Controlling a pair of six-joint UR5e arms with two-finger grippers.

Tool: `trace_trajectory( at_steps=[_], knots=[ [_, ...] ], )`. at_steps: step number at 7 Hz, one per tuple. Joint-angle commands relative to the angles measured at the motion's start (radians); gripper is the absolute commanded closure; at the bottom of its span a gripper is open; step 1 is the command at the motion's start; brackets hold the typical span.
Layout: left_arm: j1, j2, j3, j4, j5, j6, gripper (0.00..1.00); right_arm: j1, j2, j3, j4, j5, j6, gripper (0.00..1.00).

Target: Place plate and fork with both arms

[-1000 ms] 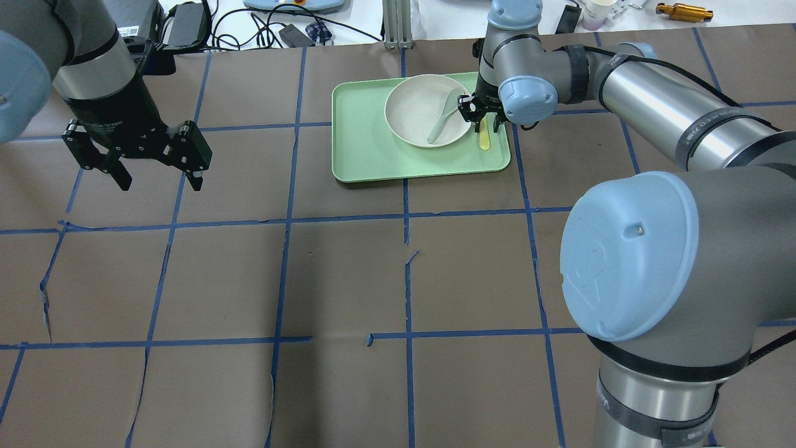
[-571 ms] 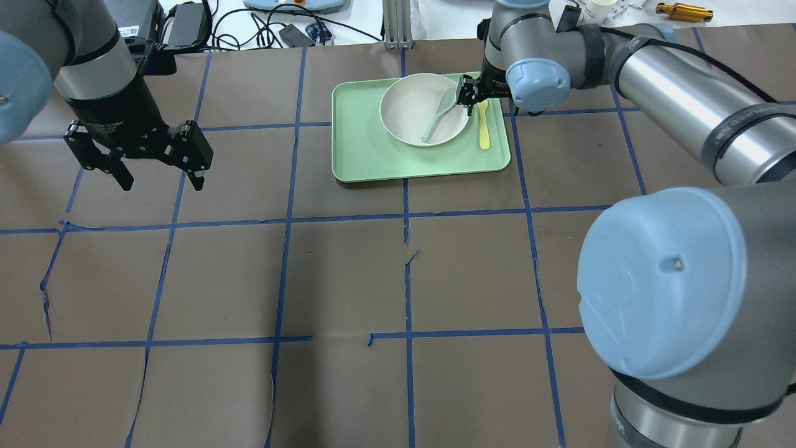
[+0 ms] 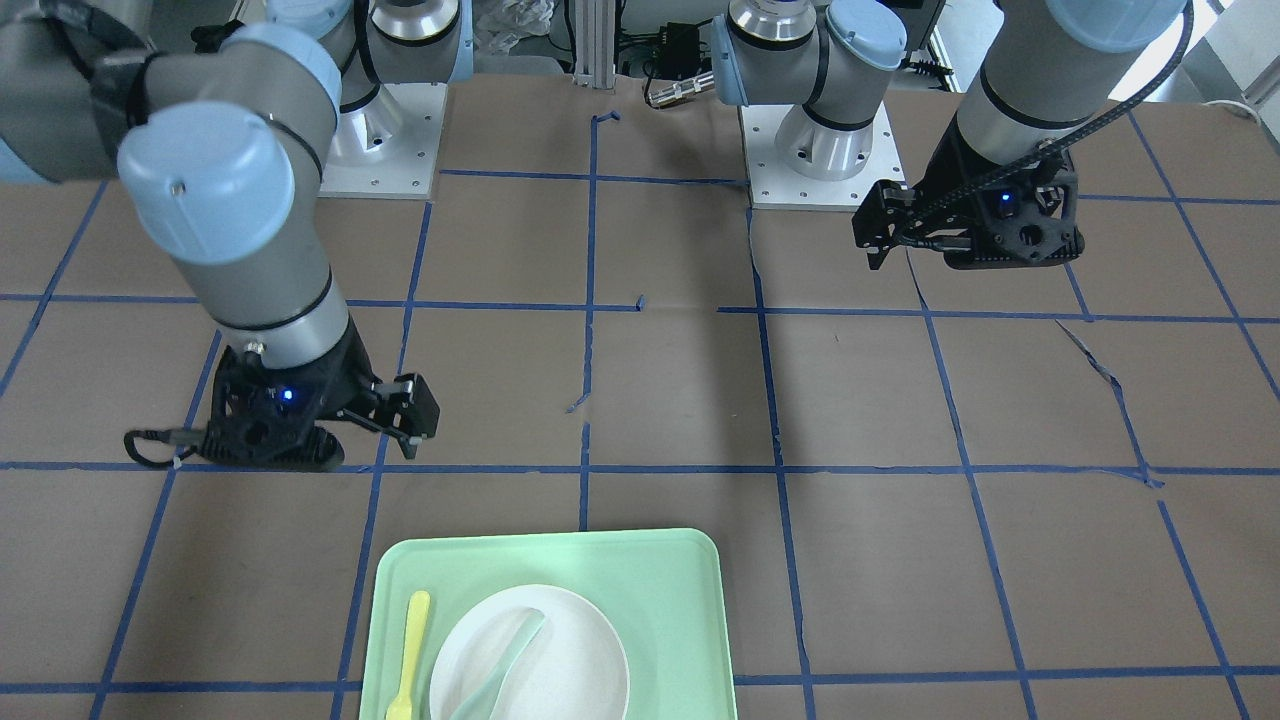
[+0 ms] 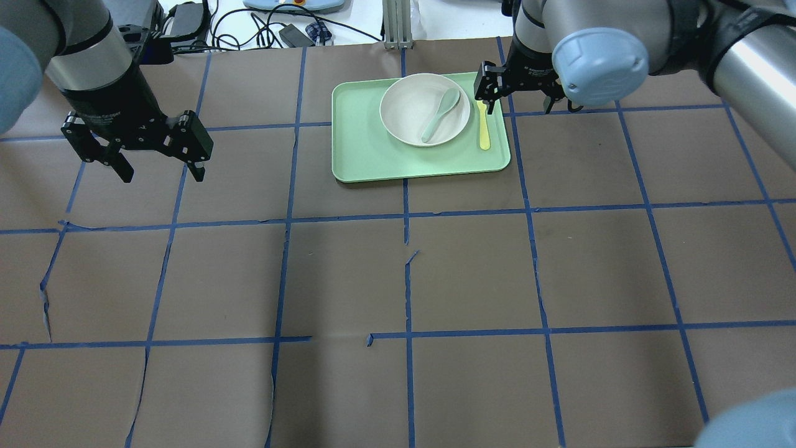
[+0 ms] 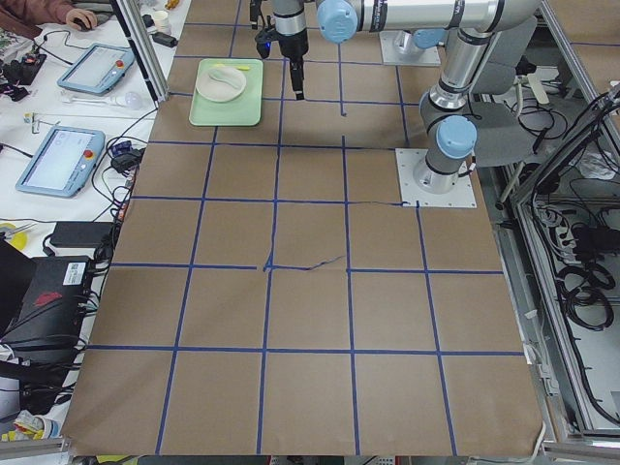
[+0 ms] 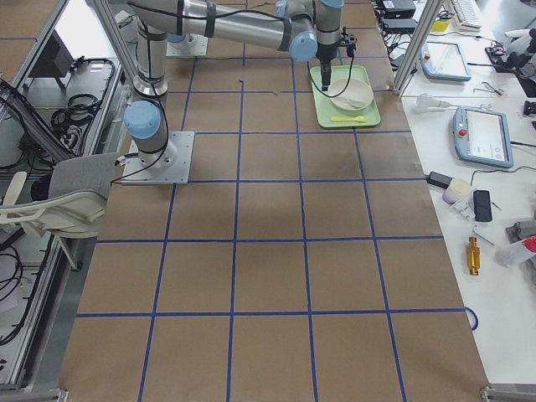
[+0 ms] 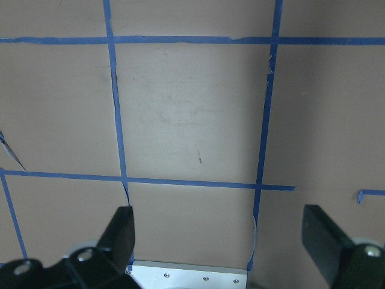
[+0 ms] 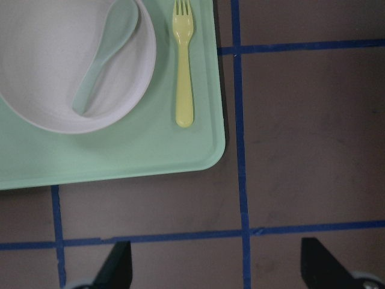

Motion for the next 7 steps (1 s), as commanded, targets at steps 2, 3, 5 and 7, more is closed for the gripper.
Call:
trace_trajectory(
  at_steps=[2, 3, 5, 7],
  knots=[
    [-0.01, -0.005, -0.001, 0.011, -0.052, 0.001, 0.0, 0.0, -0.252, 0.067, 0.164, 0.018, -0.039, 0.0],
    [-0.011, 0.0, -0.007, 0.009, -0.052, 0.003, 0.0, 0.003, -0.297, 0.069, 0.176, 0.018, -0.041, 0.0],
    [-0.011, -0.006, -0.01, 0.011, -0.052, 0.004, 0.0, -0.009, -0.293, 0.04, 0.187, 0.001, -0.042, 0.0],
    [-0.011, -0.008, -0.016, 0.009, -0.052, 0.014, 0.0, -0.005, -0.27, -0.017, 0.273, 0.008, -0.042, 0.0]
  ],
)
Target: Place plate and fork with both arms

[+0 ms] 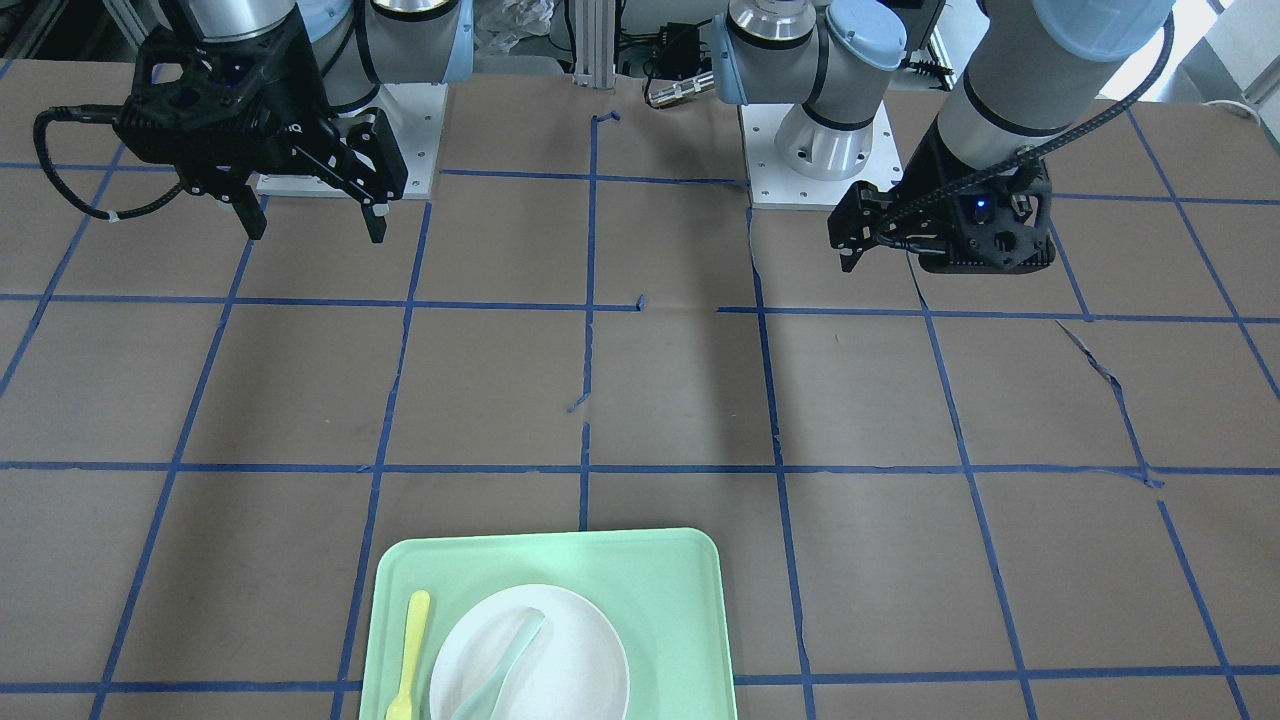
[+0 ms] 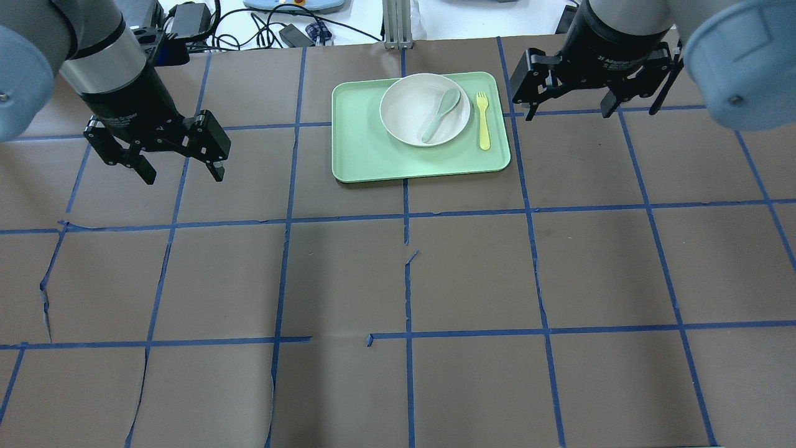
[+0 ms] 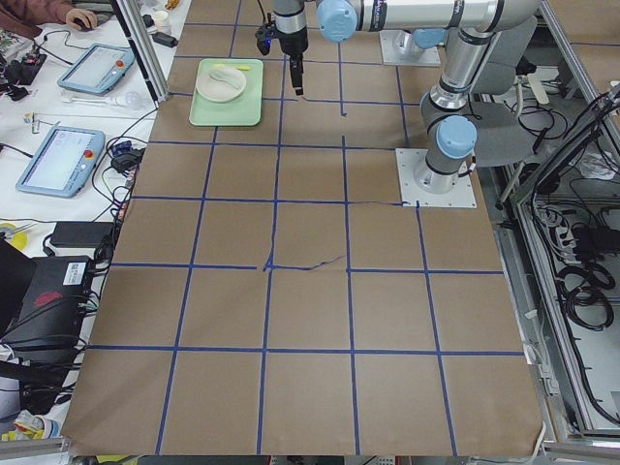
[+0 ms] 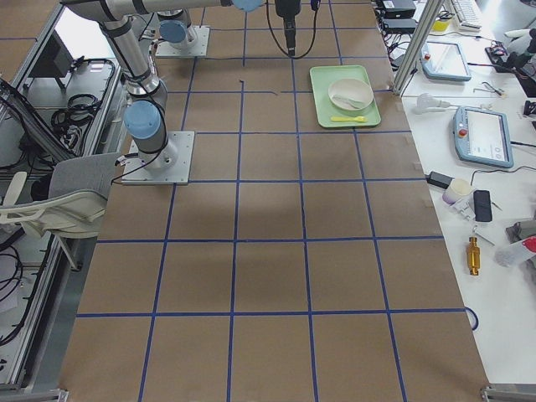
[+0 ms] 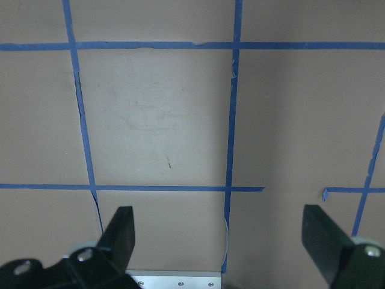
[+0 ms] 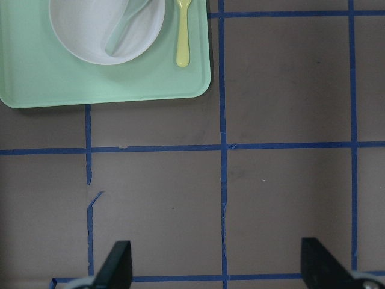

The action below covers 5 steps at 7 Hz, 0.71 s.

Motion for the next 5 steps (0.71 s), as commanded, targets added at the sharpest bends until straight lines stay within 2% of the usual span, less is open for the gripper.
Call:
trace_trajectory(
  at_steps=[1, 5],
  knots=[
    [0.0, -0.004, -0.007, -0.003, 0.0, 0.006, 0.0, 0.004, 0.013, -0.019, 0.024, 0.001, 0.0, 0.0],
    [-0.002, 0.016, -0.03, -0.001, 0.003, 0.007, 0.0, -0.005, 0.044, -0.036, 0.021, -0.006, 0.001, 0.0]
  ],
)
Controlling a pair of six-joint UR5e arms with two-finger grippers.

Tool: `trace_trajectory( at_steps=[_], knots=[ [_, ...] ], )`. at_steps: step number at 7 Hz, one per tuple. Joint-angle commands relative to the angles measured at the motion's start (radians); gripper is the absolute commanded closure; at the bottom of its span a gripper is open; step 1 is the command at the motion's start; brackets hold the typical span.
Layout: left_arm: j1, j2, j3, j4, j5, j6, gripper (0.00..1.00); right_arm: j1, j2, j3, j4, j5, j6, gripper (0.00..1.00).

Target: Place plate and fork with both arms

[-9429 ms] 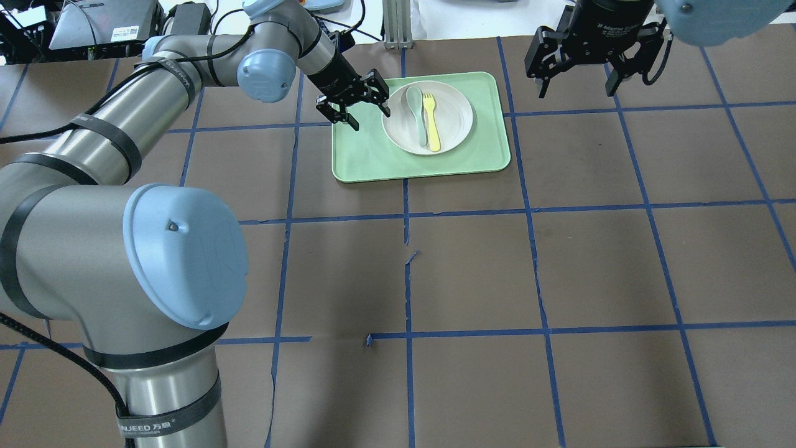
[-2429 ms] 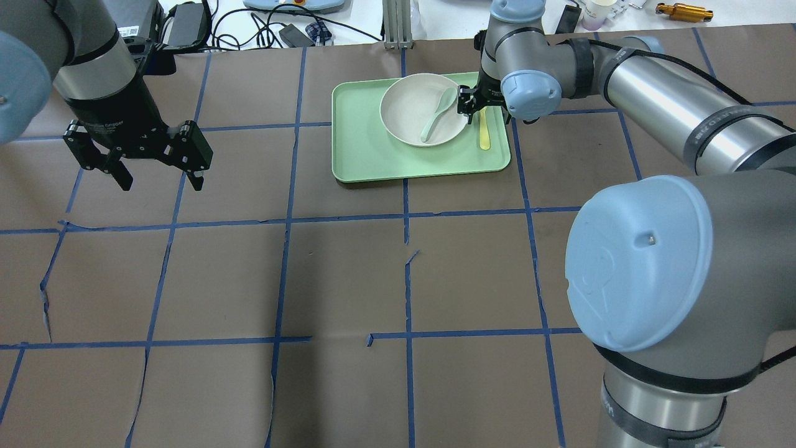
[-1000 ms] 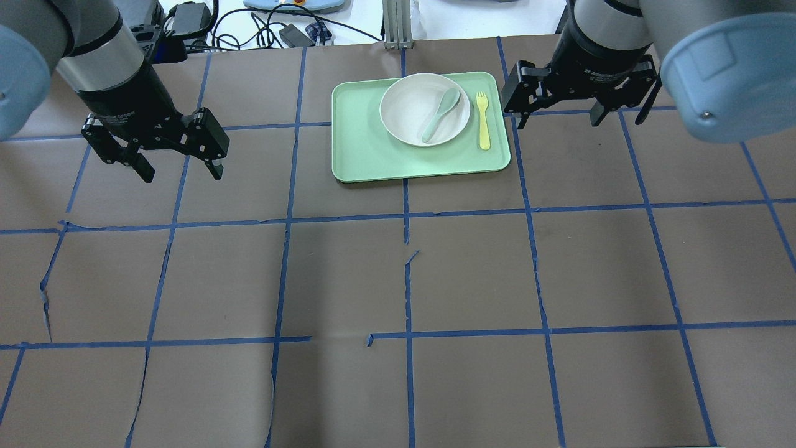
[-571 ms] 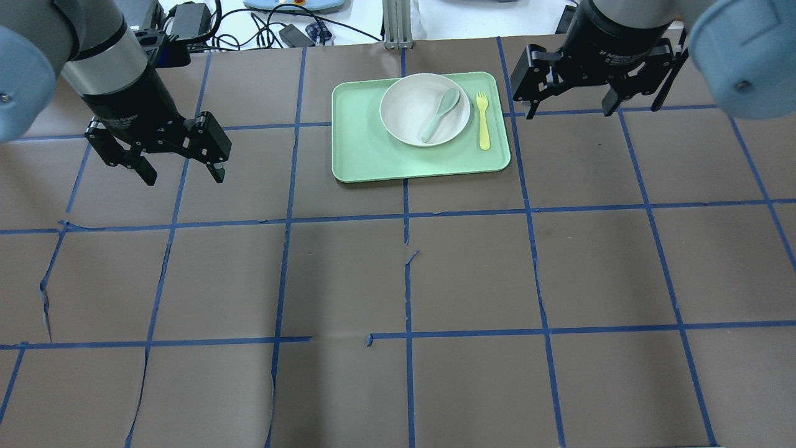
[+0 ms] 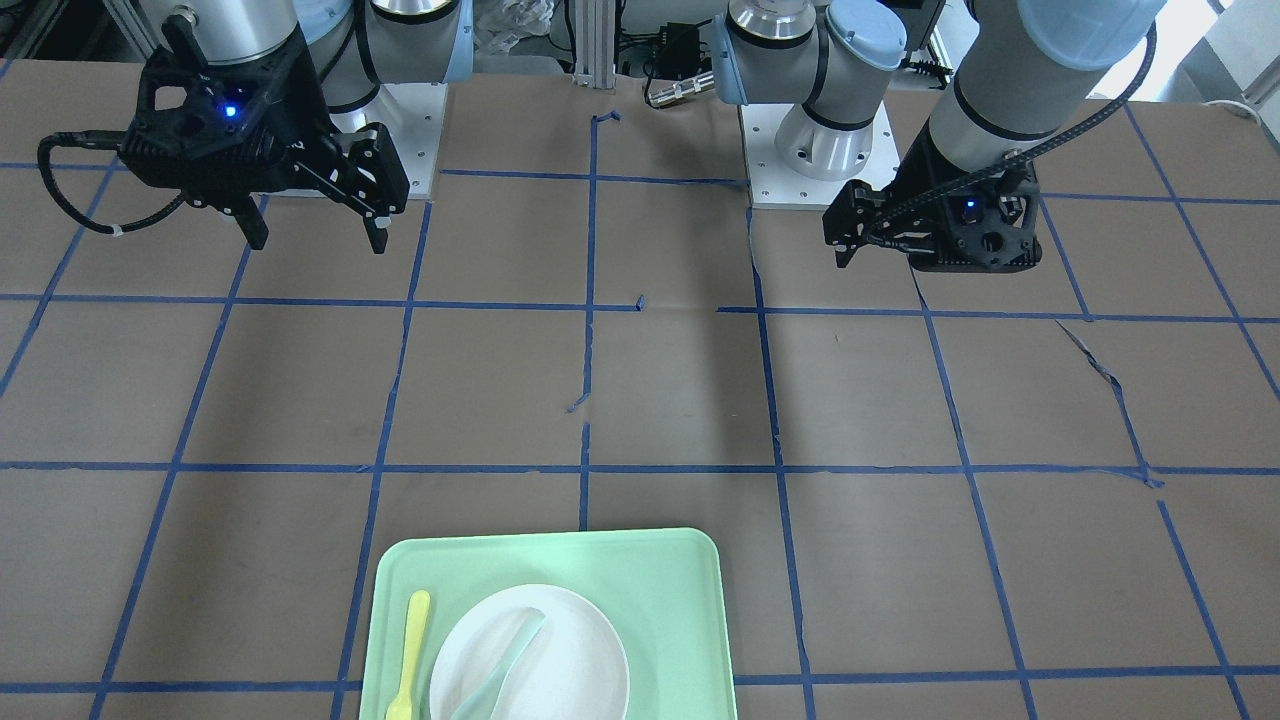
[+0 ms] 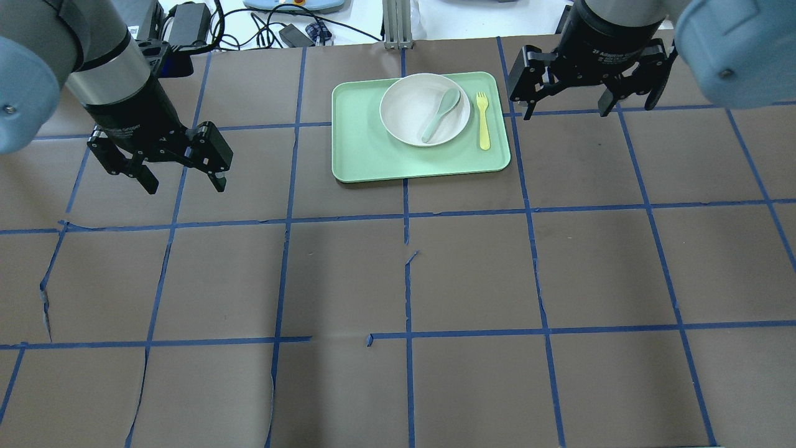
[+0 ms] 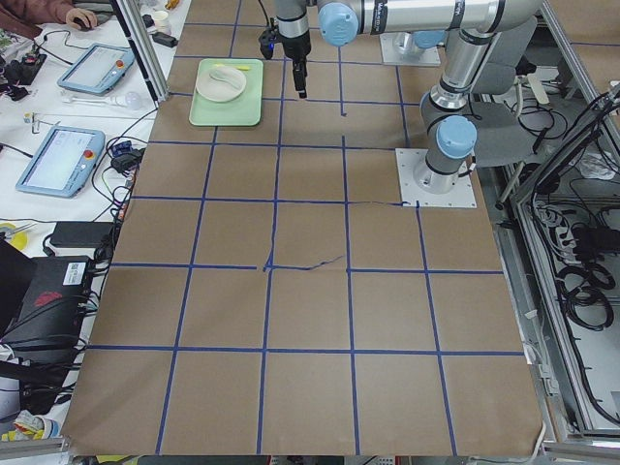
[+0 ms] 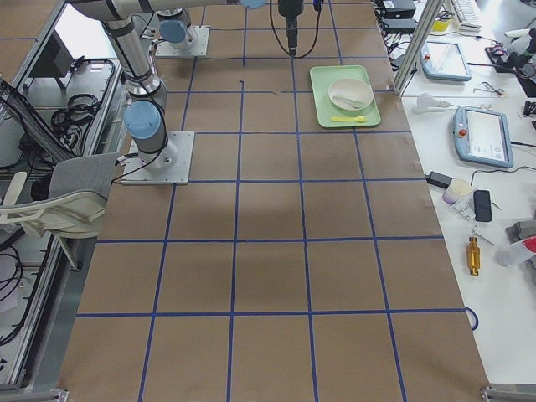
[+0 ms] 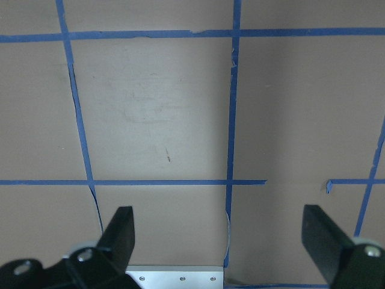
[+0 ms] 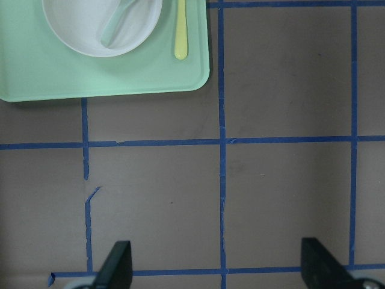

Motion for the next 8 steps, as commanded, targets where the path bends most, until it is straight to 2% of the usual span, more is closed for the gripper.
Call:
trace_trajectory(
  at_steps=[1, 2, 8],
  knots=[
    [-0.001, 0.005, -0.003, 0.0, 0.0, 0.002, 0.0, -0.034, 0.014, -0.04, 0.035, -0.003, -0.002, 0.0],
    [-0.001, 0.005, -0.001, 0.0, -0.001, 0.002, 0.0, -0.069, 0.017, -0.077, 0.116, -0.001, -0.004, 0.0],
    [-0.001, 0.01, -0.027, 0.0, 0.002, 0.002, 0.0, -0.071, 0.043, -0.071, 0.117, 0.017, 0.01, 0.0]
  ],
)
